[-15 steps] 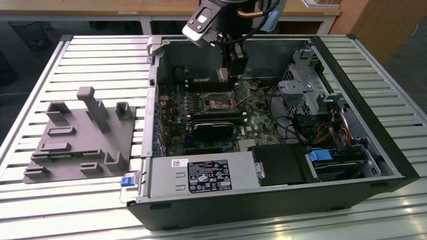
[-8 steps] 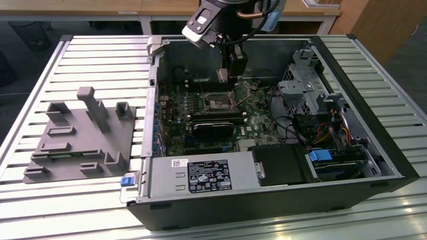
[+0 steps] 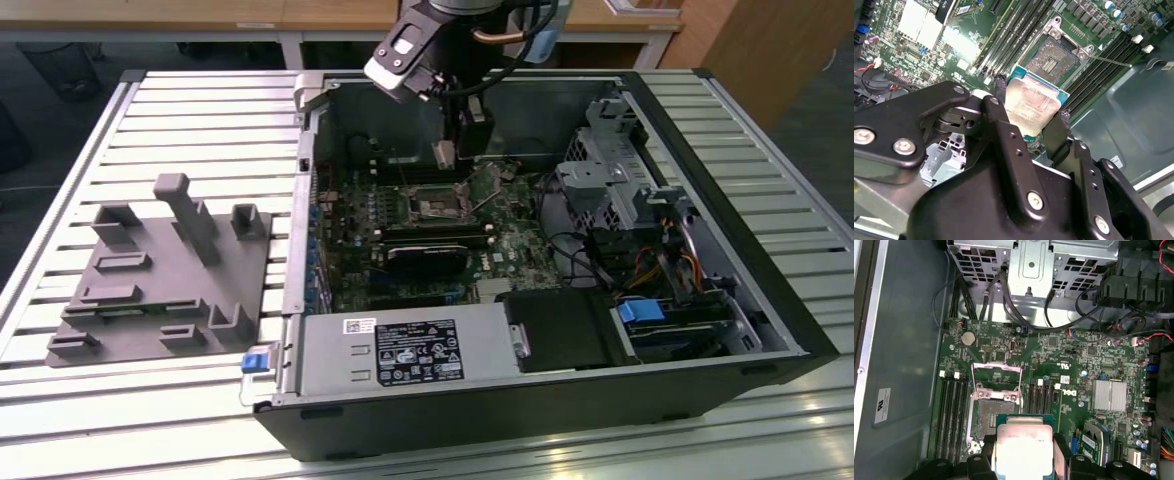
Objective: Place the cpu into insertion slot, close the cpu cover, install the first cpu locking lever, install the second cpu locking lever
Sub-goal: 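Place the cpu into insertion slot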
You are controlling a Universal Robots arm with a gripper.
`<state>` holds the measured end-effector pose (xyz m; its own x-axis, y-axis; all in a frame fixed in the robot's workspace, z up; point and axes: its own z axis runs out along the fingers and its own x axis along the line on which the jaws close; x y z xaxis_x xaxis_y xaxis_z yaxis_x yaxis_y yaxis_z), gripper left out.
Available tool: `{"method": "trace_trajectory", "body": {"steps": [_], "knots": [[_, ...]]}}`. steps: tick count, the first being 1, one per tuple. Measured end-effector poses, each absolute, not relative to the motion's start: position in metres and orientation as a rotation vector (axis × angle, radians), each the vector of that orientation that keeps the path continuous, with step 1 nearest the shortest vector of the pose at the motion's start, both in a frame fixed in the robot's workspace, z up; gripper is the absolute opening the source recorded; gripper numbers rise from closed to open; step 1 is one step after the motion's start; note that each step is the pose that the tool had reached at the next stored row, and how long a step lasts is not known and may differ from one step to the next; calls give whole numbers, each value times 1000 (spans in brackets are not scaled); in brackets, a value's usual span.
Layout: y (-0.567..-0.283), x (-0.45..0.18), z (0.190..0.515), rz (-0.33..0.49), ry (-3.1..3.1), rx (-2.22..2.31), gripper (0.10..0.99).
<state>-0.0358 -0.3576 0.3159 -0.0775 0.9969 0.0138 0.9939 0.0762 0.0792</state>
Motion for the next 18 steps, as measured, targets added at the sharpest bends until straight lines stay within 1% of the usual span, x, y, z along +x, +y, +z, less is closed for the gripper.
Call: {"method": "trace_trajectory", "body": {"steps": [18], "knots": [[-356, -36, 291, 104, 2245, 2131, 537]]}}
